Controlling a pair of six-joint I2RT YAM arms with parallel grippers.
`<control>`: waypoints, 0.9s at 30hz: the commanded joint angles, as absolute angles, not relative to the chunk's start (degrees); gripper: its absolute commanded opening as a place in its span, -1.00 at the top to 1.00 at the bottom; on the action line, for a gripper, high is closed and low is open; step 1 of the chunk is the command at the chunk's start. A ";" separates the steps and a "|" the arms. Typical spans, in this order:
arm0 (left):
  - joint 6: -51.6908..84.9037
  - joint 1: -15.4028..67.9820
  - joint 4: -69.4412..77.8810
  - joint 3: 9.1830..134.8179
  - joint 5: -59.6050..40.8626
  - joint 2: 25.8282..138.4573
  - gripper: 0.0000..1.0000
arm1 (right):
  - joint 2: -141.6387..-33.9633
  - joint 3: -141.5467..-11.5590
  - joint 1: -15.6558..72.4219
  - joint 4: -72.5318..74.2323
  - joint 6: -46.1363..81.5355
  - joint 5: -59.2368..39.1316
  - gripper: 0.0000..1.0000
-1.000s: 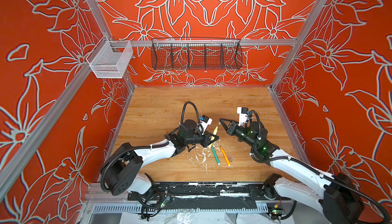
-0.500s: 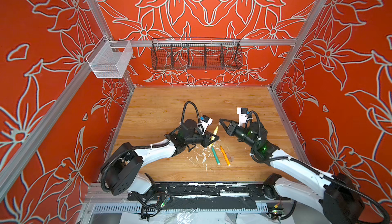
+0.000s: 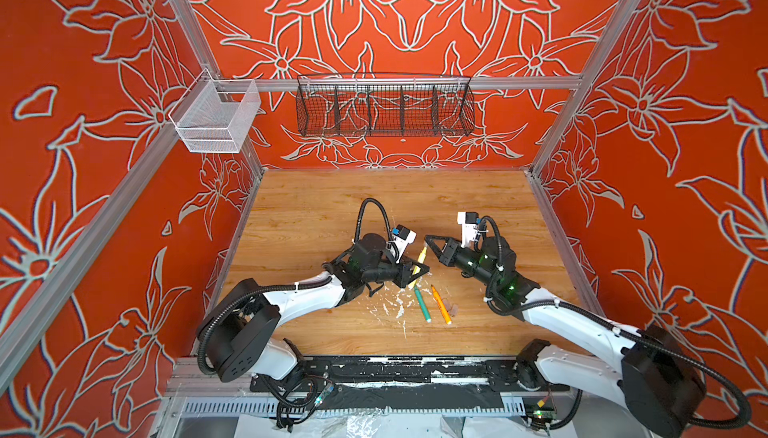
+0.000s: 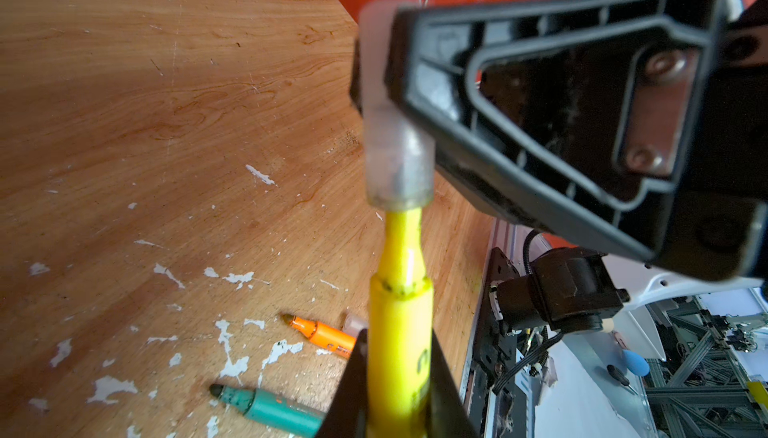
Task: Insert the pens into the pen caps
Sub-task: 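Push the cap down over the yellow marker with the right gripper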
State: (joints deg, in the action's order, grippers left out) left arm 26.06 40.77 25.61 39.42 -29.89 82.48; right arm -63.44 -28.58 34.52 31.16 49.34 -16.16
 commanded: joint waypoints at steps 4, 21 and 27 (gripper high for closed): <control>27.73 38.87 29.36 39.17 -30.94 81.57 1.00 | -66.27 -29.18 35.99 34.16 50.03 -18.54 1.00; 30.97 33.40 34.68 34.95 -31.51 76.38 1.00 | -73.39 -32.33 40.86 37.83 49.38 -22.81 0.77; 29.03 33.49 33.15 34.93 -31.22 76.13 1.00 | -69.87 -30.96 40.57 35.66 48.68 -19.01 0.13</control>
